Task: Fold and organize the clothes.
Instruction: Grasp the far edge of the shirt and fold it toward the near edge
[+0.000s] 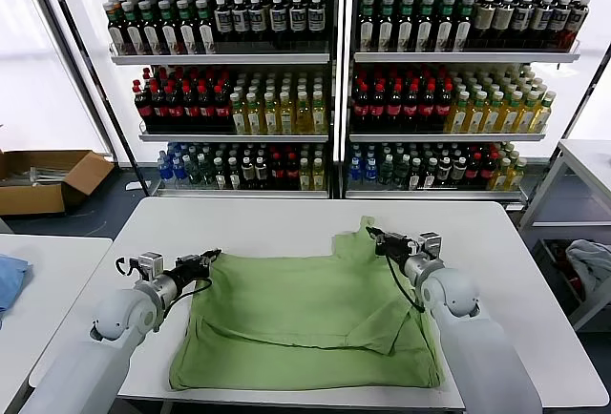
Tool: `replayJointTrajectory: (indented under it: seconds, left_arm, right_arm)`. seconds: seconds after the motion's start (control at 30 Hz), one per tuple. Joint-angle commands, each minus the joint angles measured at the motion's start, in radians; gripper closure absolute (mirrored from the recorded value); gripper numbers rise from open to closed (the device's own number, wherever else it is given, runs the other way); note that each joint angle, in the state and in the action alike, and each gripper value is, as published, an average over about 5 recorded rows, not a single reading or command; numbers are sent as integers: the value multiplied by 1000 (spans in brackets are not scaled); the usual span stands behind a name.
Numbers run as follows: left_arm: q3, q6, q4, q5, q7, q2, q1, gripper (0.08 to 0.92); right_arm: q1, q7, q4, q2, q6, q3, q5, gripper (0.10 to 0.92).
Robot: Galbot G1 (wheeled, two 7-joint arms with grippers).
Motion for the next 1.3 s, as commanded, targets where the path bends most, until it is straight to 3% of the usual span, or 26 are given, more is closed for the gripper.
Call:
replayJointTrajectory:
  seconds: [0.03,0.27,0.43,0.63,0.9,1.03,1.3]
  left_arm:
    - [-134,6,-271,10,-17,10,188,911]
    - [-246,51,-406,71,-43,-8,359,911]
    - [-341,95,-503,95,-49,-60,532,911]
    - [-392,90,-553,193,-31,-127,665,911]
    - [-360,79,-591,287,-19,-194,753,911]
    - [-381,82,-606,294,-31,-199,759,895]
    - [-514,101,-675,193,-86,-208,765,685]
  right_arm:
    - [-235,26,291,-38,-1,104,78,919]
    - [-472,33,492,-36,17,238,85,919]
    - [-667,19,588,-16,50,316,70,919]
    - [-862,-7,636,26,128,334,-22,919]
    - [-959,-6,624,63,179,327,-109,914]
    - [-932,-3,622,50,192,369,-94,836]
    - [-829,-20,513,5,327,593,-52,611]
